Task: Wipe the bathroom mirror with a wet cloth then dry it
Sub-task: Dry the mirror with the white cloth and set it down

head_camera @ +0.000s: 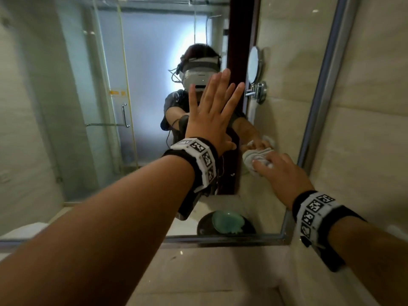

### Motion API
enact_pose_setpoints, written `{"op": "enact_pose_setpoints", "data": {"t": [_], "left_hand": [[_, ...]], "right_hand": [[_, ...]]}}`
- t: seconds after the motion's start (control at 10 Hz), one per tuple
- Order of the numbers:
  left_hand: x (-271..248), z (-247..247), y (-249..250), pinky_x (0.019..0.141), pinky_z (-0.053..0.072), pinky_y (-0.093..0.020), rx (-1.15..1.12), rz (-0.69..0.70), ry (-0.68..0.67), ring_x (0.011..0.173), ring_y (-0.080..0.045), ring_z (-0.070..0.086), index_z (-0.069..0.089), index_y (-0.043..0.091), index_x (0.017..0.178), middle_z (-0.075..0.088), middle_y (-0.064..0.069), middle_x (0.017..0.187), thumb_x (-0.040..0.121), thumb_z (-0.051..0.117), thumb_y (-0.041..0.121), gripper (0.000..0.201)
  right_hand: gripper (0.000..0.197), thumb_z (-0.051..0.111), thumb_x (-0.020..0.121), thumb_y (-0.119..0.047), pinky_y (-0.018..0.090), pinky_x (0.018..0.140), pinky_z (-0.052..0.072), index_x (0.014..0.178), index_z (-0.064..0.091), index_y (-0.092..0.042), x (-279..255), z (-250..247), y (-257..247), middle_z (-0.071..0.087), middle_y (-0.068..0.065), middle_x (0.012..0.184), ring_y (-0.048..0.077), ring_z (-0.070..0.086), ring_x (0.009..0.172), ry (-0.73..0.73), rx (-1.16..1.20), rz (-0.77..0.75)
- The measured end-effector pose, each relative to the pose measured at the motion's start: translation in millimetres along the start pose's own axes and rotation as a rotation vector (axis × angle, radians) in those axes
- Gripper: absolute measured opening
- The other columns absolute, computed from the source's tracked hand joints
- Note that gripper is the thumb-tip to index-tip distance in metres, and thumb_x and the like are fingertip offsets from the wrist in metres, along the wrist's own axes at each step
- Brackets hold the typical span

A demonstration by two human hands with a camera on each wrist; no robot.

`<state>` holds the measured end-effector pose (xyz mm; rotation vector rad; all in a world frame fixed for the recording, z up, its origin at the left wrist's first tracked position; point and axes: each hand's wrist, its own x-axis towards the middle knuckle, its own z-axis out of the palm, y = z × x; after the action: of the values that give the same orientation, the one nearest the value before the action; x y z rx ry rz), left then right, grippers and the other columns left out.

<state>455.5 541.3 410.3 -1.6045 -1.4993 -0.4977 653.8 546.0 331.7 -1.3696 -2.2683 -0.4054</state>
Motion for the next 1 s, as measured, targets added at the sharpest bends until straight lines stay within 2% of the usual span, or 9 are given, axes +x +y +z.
{"op": "enact_pose_setpoints", "data": {"t": [0.1, 0.2, 0.3, 0.4, 0.5, 0.6, 0.8, 0.9, 1.0], "left_hand": [[37, -18, -12, 0.112, -0.001, -0.063, 0.015, -0.041, 0.052, 0.144, -0.032, -0.015, -0.018, 0.023, 0.148, -0.019, -0.013, 0.156, 0.059, 0.06, 0.081, 0.132], [70, -34, -23, 0.109, -0.006, -0.063, 0.042, -0.08, 0.062, 0.143, -0.033, -0.016, -0.023, 0.021, 0.146, -0.021, -0.014, 0.155, 0.053, 0.062, 0.083, 0.14], [98, -49, -33, 0.109, -0.006, -0.063, 0.049, -0.095, 0.015, 0.142, -0.034, -0.02, -0.028, 0.019, 0.144, -0.025, -0.015, 0.154, 0.05, 0.065, 0.083, 0.147], [115, -51, -42, 0.108, -0.008, -0.062, 0.005, -0.124, -0.065, 0.14, -0.034, -0.025, -0.031, 0.019, 0.142, -0.031, -0.015, 0.151, 0.047, 0.068, 0.081, 0.151], [120, -47, -43, 0.107, -0.01, -0.062, -0.012, -0.137, -0.111, 0.139, -0.034, -0.029, -0.035, 0.02, 0.14, -0.036, -0.014, 0.149, 0.044, 0.069, 0.081, 0.154], [119, -45, -39, 0.108, -0.008, -0.064, 0.0, -0.158, -0.077, 0.139, -0.033, -0.028, -0.037, 0.022, 0.139, -0.036, -0.013, 0.149, 0.051, 0.073, 0.075, 0.15], [118, -48, -36, 0.11, -0.008, -0.063, -0.011, -0.157, -0.141, 0.137, -0.035, -0.032, -0.041, 0.019, 0.136, -0.042, -0.015, 0.145, 0.045, 0.07, 0.081, 0.156], [119, -49, -37, 0.109, -0.007, -0.064, -0.04, -0.153, -0.172, 0.136, -0.035, -0.033, -0.043, 0.019, 0.134, -0.043, -0.015, 0.144, 0.044, 0.071, 0.08, 0.157], [119, -50, -36, 0.109, -0.007, -0.065, -0.048, -0.156, -0.194, 0.135, -0.035, -0.034, -0.044, 0.019, 0.132, -0.044, -0.015, 0.143, 0.045, 0.071, 0.079, 0.157]], "right_hand": [[0.049, 0.045, 0.093, -0.009, 0.034, 0.082, 0.036, 0.138, 0.042, -0.029, 18, -27, -2, 0.039, 0.009, 0.13, 0.028, 0.038, 0.113, 0.006, -0.004, 0.026], [0.047, 0.033, 0.092, -0.027, 0.03, 0.081, 0.034, 0.138, 0.043, -0.027, 32, -47, -1, 0.038, 0.006, 0.132, 0.025, 0.037, 0.114, 0.0, 0.08, 0.085], [0.064, 0.021, 0.08, -0.053, 0.024, 0.078, 0.028, 0.132, 0.048, -0.027, 48, -56, 2, 0.042, 0.001, 0.129, 0.018, 0.039, 0.11, 0.044, 0.206, 0.122], [0.049, 0.028, 0.09, -0.052, 0.026, 0.08, 0.033, 0.128, 0.051, -0.031, 57, -65, 1, 0.044, -0.003, 0.126, 0.016, 0.041, 0.109, 0.131, 0.221, 0.12], [0.054, 0.022, 0.087, -0.044, 0.025, 0.079, 0.03, 0.132, 0.048, -0.032, 68, -81, 0, 0.039, 0.0, 0.126, 0.02, 0.038, 0.112, 0.14, 0.166, 0.08], [0.046, 0.038, 0.09, -0.019, 0.028, 0.08, 0.035, 0.134, 0.046, -0.03, 85, -97, 0, 0.039, 0.005, 0.124, 0.024, 0.038, 0.109, 0.212, 0.047, 0.019], [0.043, 0.061, 0.078, -0.002, 0.039, 0.078, 0.046, 0.119, 0.06, -0.015, 118, -146, -5, 0.048, 0.015, 0.106, 0.035, 0.048, 0.097, 0.425, 0.04, -0.063], [0.041, 0.057, 0.081, -0.004, 0.039, 0.082, 0.044, 0.121, 0.059, -0.012, 132, -172, -7, 0.047, 0.017, 0.107, 0.036, 0.048, 0.098, 0.489, 0.016, -0.061], [0.04, 0.05, 0.087, -0.009, 0.035, 0.085, 0.04, 0.126, 0.053, -0.015, 158, -210, 2, 0.044, 0.017, 0.111, 0.035, 0.047, 0.1, 0.564, -0.036, 0.018]]}}
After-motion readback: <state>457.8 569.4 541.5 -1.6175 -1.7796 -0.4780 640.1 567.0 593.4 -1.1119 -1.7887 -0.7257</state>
